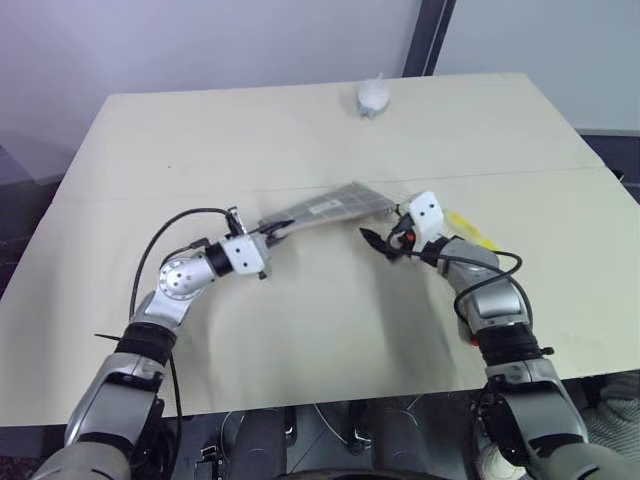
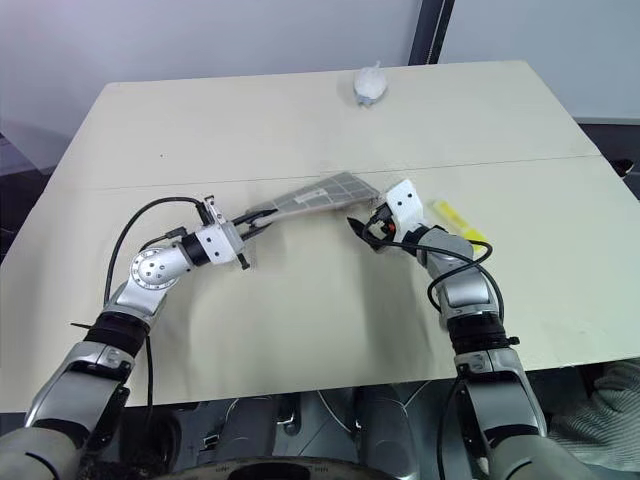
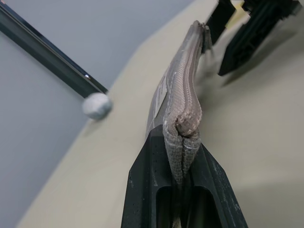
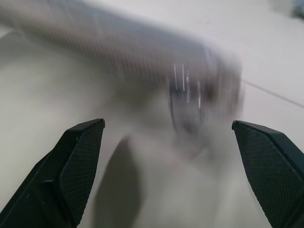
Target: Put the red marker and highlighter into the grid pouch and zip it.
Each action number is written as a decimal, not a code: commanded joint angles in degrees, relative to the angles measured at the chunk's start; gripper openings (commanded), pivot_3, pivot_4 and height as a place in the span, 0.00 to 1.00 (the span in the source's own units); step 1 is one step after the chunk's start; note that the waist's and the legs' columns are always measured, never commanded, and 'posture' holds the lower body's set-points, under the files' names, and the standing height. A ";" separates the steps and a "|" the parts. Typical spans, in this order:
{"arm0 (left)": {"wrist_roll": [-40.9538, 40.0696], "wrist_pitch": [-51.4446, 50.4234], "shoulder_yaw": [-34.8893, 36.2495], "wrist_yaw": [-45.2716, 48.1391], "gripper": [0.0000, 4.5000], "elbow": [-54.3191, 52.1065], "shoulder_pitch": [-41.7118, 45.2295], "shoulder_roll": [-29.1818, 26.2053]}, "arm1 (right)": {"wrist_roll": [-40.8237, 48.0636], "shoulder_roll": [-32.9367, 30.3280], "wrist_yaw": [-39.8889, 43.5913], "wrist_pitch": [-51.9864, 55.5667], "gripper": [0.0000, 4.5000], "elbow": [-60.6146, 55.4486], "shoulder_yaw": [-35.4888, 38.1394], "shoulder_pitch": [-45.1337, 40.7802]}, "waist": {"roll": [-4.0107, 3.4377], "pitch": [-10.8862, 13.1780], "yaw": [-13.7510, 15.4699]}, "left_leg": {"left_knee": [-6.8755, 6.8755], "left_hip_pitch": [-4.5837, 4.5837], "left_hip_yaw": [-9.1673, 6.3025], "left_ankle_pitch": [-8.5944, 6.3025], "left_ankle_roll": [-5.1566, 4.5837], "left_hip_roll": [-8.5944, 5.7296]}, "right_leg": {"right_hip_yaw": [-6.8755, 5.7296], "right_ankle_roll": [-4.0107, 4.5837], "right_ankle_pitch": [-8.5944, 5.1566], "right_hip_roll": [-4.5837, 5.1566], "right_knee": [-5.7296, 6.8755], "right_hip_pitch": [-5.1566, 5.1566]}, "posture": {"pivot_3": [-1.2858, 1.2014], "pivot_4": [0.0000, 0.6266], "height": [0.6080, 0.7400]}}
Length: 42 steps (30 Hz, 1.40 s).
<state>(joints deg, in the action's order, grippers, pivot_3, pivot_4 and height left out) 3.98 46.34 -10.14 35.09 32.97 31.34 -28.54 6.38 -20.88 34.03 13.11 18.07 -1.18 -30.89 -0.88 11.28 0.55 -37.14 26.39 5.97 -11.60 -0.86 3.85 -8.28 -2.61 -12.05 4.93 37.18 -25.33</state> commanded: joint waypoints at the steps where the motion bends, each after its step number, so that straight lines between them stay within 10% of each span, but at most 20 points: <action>1: -1.00 -0.31 1.41 0.30 0.00 -1.78 0.49 -0.80 | 1.91 0.95 -0.93 -1.22 0.99 0.38 2.38 -1.96 | 0.00 0.00 -0.03 | 0.00 0.00 0.00 0.00 0.00 0.00 | 0.00 0.00 0.00 -0.02 0.00 0.00 | 0.52 0.24 1.00; 6: -0.46 -0.12 1.44 0.23 0.00 -1.82 0.53 -0.97 | 4.22 1.47 0.19 -0.17 0.87 0.27 3.21 -2.07 | 0.00 0.00 -0.02 | 0.01 0.00 -0.01 0.00 0.00 0.04 | 0.00 -0.01 0.01 -0.09 0.01 -0.01 | 0.52 0.24 1.00; 14: 2.25 1.07 1.06 -1.43 0.00 0.61 0.70 -0.99 | 6.48 1.68 0.58 1.64 0.01 -1.39 3.57 -1.14 | 0.00 0.00 -0.01 | 0.01 0.00 -0.02 0.00 0.00 0.05 | 0.01 -0.01 0.01 -0.10 0.01 0.00 | 0.52 0.24 1.00; 42: 8.92 1.57 -2.19 -5.49 0.00 5.23 4.07 2.55 | -15.57 0.76 10.57 -17.62 0.01 -13.43 -24.45 -3.52 | 0.00 0.01 0.05 | 0.00 0.02 -0.02 0.00 0.01 0.07 | 0.02 0.00 -0.01 -0.13 -0.01 -0.05 | 0.52 0.24 1.00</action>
<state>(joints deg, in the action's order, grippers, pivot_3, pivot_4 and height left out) 12.87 47.78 -12.63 30.35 38.66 34.04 -25.85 -8.93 -21.18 43.71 -1.60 6.94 -24.36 -33.35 -0.88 11.28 0.60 -37.14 26.41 5.96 -11.60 -0.85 3.93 -8.26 -2.61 -12.06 4.80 37.17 -25.37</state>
